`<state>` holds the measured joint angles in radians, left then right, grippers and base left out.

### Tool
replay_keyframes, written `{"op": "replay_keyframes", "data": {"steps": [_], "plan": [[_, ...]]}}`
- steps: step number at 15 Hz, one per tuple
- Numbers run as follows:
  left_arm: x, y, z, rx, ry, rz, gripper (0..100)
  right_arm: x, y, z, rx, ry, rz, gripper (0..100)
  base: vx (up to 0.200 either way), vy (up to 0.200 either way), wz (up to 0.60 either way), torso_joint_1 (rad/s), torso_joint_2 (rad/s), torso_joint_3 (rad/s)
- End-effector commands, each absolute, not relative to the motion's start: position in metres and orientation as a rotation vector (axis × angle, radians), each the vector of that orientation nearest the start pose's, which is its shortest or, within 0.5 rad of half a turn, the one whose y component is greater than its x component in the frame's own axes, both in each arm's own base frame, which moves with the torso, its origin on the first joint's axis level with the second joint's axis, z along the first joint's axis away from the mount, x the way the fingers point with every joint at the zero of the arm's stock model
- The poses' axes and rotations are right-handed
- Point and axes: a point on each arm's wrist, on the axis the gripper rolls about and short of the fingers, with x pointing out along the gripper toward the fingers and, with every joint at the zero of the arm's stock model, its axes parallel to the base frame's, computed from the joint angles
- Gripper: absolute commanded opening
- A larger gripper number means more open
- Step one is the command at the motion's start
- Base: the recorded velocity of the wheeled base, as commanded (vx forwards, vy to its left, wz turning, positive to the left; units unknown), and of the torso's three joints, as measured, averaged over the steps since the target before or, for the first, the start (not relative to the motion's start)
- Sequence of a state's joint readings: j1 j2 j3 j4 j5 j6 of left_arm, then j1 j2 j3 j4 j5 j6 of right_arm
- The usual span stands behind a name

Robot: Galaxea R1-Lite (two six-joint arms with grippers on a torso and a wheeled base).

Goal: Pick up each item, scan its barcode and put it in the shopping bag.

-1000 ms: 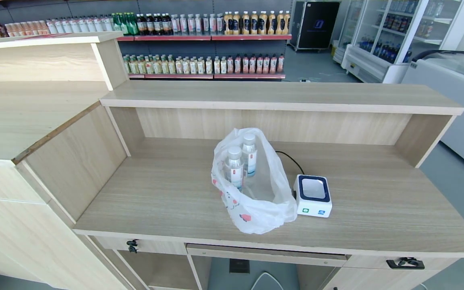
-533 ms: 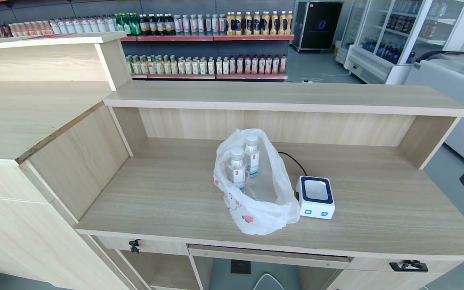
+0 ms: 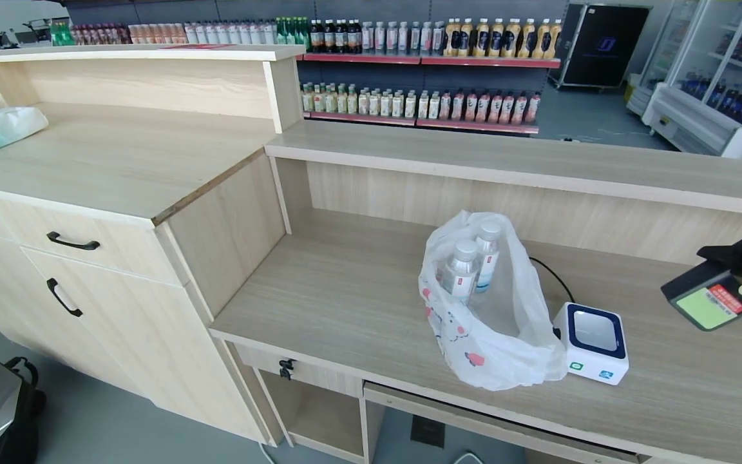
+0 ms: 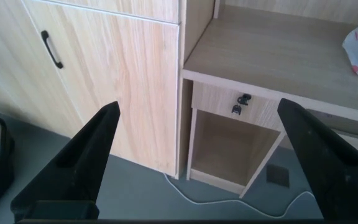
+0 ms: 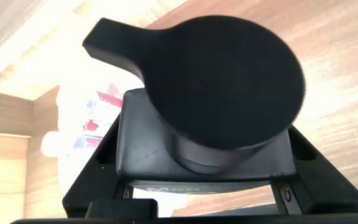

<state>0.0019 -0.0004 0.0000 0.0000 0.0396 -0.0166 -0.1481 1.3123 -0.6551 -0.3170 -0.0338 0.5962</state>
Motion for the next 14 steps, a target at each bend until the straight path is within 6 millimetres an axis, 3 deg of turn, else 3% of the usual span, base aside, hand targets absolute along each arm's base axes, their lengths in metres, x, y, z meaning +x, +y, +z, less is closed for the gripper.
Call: {"op": "replay_keyframes", "data": {"steps": [1,7,10,14], "plan": [[-0.023,0.001,0.075,-0.017,0.000,0.043,100,0.219,-0.032,0.194,0.676,0.334,-0.308,0,0.000,0.000,0.00,0.000,0.00,0.000],[-0.023,0.001,0.075,-0.017,0.000,0.041,100,0.237,-0.032,0.190,0.940,0.338,-0.374,0,0.000,0.000,0.00,0.000,0.00,0.000],[-0.023,0.001,0.075,-0.017,0.000,0.041,100,0.245,-0.032,0.180,1.044,0.391,-0.432,0,0.000,0.000,0.00,0.000,0.00,0.000],[-0.023,0.001,0.075,-0.017,0.000,0.041,100,0.277,-0.037,0.161,1.099,0.433,-0.490,0,0.000,0.000,0.00,0.000,0.00,0.000]]}}
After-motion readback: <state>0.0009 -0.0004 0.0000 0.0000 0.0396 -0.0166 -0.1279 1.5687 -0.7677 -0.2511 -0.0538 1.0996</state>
